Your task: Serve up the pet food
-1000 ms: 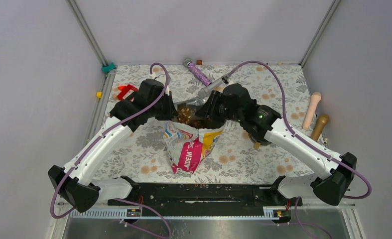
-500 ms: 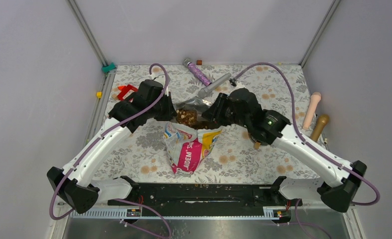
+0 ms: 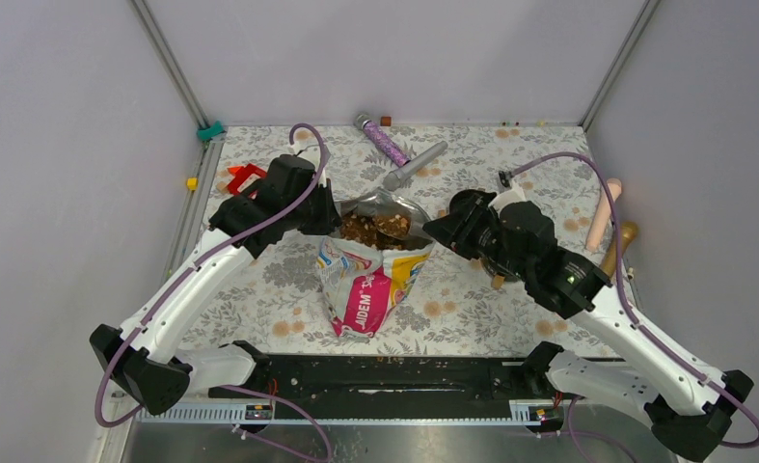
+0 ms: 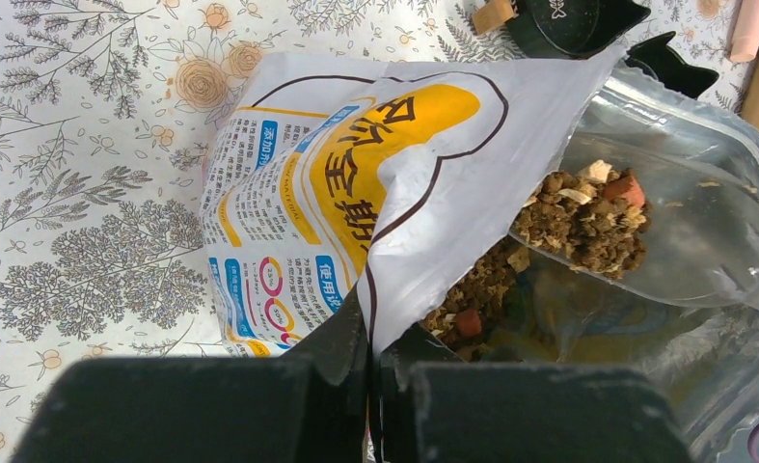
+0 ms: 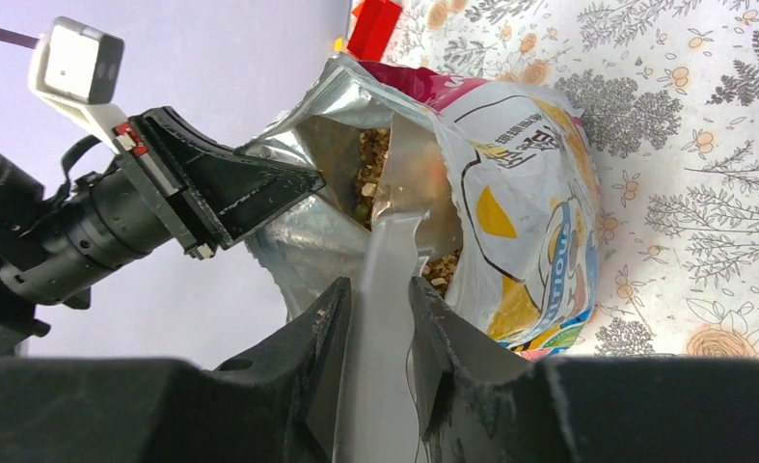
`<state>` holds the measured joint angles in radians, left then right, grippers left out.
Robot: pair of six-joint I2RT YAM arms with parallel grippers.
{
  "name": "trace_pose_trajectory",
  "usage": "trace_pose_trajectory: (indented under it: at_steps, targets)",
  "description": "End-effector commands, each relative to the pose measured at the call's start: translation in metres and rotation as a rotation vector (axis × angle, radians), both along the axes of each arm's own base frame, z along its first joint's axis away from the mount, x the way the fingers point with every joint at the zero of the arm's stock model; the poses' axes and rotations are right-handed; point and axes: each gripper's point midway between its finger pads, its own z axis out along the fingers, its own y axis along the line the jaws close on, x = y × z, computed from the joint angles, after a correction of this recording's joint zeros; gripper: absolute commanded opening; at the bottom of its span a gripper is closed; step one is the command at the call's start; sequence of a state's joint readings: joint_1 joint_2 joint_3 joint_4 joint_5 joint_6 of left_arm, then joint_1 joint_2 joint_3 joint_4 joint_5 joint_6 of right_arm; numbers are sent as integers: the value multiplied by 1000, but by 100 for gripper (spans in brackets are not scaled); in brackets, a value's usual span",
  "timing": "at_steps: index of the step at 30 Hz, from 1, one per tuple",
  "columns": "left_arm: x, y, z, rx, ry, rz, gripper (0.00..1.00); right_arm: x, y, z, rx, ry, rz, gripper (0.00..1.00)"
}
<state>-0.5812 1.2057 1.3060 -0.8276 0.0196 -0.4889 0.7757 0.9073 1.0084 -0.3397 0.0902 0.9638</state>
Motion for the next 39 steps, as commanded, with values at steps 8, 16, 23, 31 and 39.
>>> trace_pose_trajectory:
  at_steps: [8, 16, 23, 31, 39]
  targets:
    - [-3, -9, 23, -70, -59, -41, 0, -4, -23, 18, 230, -70, -116, 0]
    - [-4, -10, 23, -73, -56, -48, 0, -8, -20, 17, 339, -56, -106, 0]
    - [-5, -11, 23, -75, -54, -51, 0, -9, -21, 9, 489, -19, -135, 0]
    - [-5, -11, 24, -77, -56, -52, 0, -13, -33, 8, 589, -15, -172, 0]
    - [-4, -11, 23, -77, -57, -54, 0, -16, -40, 6, 661, -2, -193, 0]
